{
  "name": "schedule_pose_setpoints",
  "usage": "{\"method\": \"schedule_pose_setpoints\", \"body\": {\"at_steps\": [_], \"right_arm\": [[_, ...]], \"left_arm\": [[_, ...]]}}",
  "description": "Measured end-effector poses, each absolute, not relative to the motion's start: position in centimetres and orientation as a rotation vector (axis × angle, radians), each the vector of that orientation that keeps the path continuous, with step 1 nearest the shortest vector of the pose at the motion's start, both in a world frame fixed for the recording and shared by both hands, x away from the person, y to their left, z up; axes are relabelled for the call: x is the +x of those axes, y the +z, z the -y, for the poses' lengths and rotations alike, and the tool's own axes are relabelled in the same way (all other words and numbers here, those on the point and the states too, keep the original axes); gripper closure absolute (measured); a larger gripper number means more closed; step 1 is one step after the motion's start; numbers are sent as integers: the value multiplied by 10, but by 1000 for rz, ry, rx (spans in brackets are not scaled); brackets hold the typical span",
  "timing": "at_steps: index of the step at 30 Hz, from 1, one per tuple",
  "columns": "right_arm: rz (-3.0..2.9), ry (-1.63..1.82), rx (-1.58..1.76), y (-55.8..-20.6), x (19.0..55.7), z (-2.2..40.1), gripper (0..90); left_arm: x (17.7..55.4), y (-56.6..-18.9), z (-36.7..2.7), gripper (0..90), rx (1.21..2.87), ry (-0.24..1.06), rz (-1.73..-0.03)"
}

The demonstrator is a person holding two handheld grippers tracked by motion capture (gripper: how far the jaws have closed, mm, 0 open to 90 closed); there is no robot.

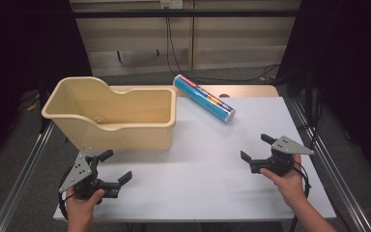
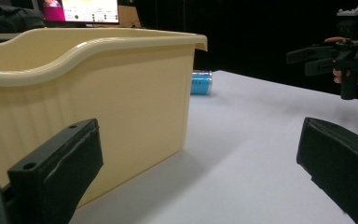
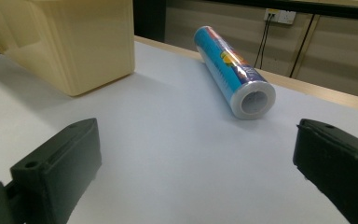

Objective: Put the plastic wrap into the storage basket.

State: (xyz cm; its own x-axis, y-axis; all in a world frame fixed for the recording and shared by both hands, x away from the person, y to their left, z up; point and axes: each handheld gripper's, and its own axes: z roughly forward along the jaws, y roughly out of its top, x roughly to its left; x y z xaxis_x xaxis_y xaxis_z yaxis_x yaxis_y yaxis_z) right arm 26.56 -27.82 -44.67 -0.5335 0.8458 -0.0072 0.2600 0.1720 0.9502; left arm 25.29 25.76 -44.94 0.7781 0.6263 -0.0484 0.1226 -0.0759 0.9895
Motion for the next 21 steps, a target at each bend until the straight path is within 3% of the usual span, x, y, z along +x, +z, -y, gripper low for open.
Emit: {"method": "schedule_pose_setpoints", "body": {"at_steps": [21], "right_arm": [[-1946, 1296, 1101, -431, 336, 248, 4]], "left_arm": [[254, -451, -255, 0, 1632, 444, -602]]}}
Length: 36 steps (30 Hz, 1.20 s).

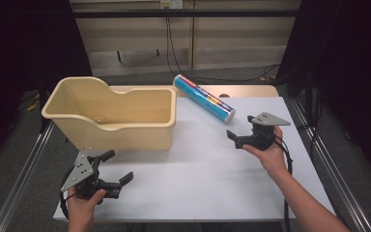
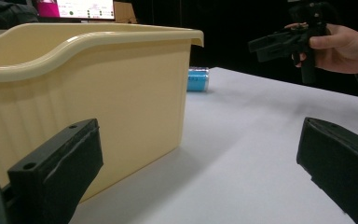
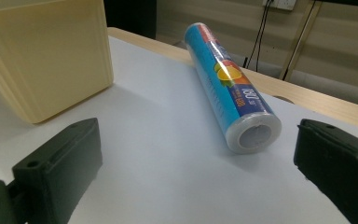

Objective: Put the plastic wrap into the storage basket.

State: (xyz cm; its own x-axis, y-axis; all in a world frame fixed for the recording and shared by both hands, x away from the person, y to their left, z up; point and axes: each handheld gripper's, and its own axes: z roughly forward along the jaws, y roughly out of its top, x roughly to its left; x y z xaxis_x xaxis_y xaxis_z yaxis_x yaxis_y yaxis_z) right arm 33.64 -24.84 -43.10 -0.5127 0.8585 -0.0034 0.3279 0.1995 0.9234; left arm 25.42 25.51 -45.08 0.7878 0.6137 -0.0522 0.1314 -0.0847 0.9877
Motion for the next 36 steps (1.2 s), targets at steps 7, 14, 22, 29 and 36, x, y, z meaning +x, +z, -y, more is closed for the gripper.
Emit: {"method": "schedule_pose_setpoints", "body": {"at_steps": [7, 14, 22, 29, 36], "right_arm": [[-1973, 1257, 1104, -427, 357, 240, 6], [-2006, 1200, 1118, -422, 383, 235, 5], [-2043, 1148, 1136, -429, 413, 231, 19], [-2053, 1121, 1198, -440, 434, 231, 41], [-2088, 1068, 1215, -451, 457, 227, 90]], "left_arm": [[255, -451, -254, 0, 1639, 436, -596], [255, -452, -253, 0, 1641, 430, -594], [256, -452, -252, 0, 1647, 424, -592], [257, -453, -251, 0, 1645, 419, -593], [257, -454, -252, 0, 1652, 420, -591]]}}
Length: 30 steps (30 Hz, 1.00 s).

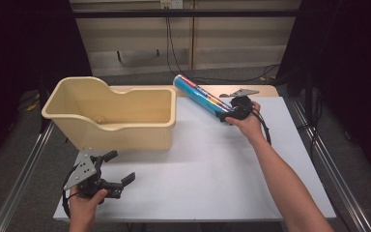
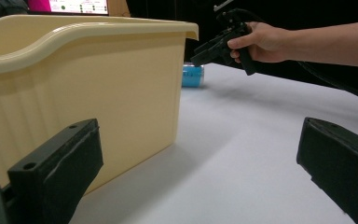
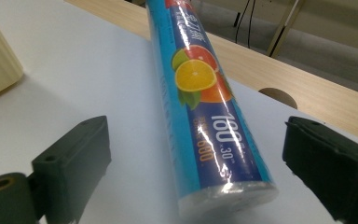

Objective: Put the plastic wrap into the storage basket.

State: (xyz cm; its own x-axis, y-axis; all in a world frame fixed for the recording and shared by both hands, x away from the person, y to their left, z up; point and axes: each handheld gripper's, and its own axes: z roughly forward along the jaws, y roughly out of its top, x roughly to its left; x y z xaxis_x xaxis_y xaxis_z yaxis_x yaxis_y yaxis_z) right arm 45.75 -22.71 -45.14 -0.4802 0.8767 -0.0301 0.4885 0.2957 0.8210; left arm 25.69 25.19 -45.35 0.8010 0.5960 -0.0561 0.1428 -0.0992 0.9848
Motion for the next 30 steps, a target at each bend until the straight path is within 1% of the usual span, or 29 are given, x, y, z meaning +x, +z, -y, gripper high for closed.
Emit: {"method": "schedule_pose_setpoints", "body": {"at_steps": [8, 10, 11, 14, 16, 17, 18, 19, 20, 26, 30], "right_arm": [[-2144, 1009, 1254, -464, 473, 229, 129], [-2169, 990, 1263, -468, 474, 229, 155], [-2178, 985, 1264, -469, 475, 229, 148], [-2191, 955, 1280, -473, 475, 230, 189], [-2196, 943, 1282, -475, 475, 229, 200], [-2198, 938, 1279, -475, 476, 229, 216], [-2194, 926, 1271, -474, 476, 230, 272], [-2194, 926, 1271, -474, 476, 230, 272], [-2195, 931, 1274, -474, 476, 234, 301], [-2237, 910, 1251, -472, 476, 234, 310], [-2235, 905, 1251, -475, 476, 236, 295]], "left_arm": [[257, -454, -253, 0, 1654, 418, -591], [257, -454, -252, 0, 1651, 416, -593], [257, -454, -252, 0, 1656, 419, -594], [257, -454, -252, 0, 1656, 419, -593], [256, -454, -252, 0, 1655, 418, -593], [256, -454, -252, 0, 1655, 418, -593], [256, -454, -252, 0, 1656, 417, -595], [256, -454, -252, 0, 1656, 417, -595], [256, -454, -252, 0, 1657, 420, -595], [256, -454, -251, 0, 1657, 417, -594], [255, -454, -250, 0, 1658, 416, -591]]}}
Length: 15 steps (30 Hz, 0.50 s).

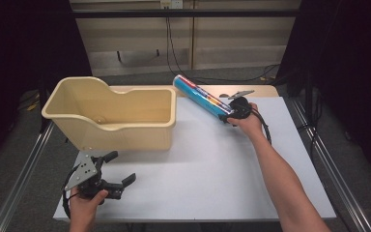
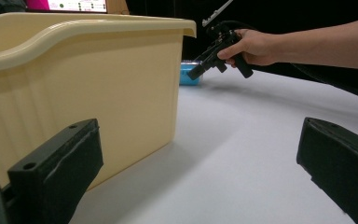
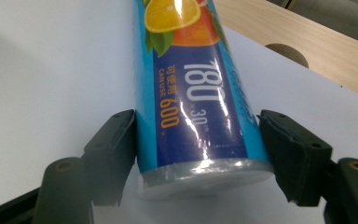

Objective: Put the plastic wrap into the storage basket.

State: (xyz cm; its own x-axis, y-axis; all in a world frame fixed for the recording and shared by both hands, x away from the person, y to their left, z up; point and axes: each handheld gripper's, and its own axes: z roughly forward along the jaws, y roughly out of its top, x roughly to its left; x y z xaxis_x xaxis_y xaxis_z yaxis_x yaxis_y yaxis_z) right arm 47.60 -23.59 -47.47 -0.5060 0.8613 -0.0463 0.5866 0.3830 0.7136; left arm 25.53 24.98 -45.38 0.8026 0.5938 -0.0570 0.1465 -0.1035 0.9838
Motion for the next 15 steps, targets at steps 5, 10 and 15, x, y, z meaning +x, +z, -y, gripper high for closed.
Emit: {"method": "schedule_pose_setpoints", "body": {"at_steps": [5, 10, 15], "right_arm": [[-2244, 887, 1245, -476, 477, 235, 297], [-2319, 859, 1239, -469, 473, 230, 328], [-2354, 831, 1271, -465, 468, 228, 331]], "left_arm": [[255, -454, -250, 0, 1657, 416, -592], [256, -454, -251, 0, 1669, 419, -590], [256, -453, -250, 0, 1668, 422, -589]]}}
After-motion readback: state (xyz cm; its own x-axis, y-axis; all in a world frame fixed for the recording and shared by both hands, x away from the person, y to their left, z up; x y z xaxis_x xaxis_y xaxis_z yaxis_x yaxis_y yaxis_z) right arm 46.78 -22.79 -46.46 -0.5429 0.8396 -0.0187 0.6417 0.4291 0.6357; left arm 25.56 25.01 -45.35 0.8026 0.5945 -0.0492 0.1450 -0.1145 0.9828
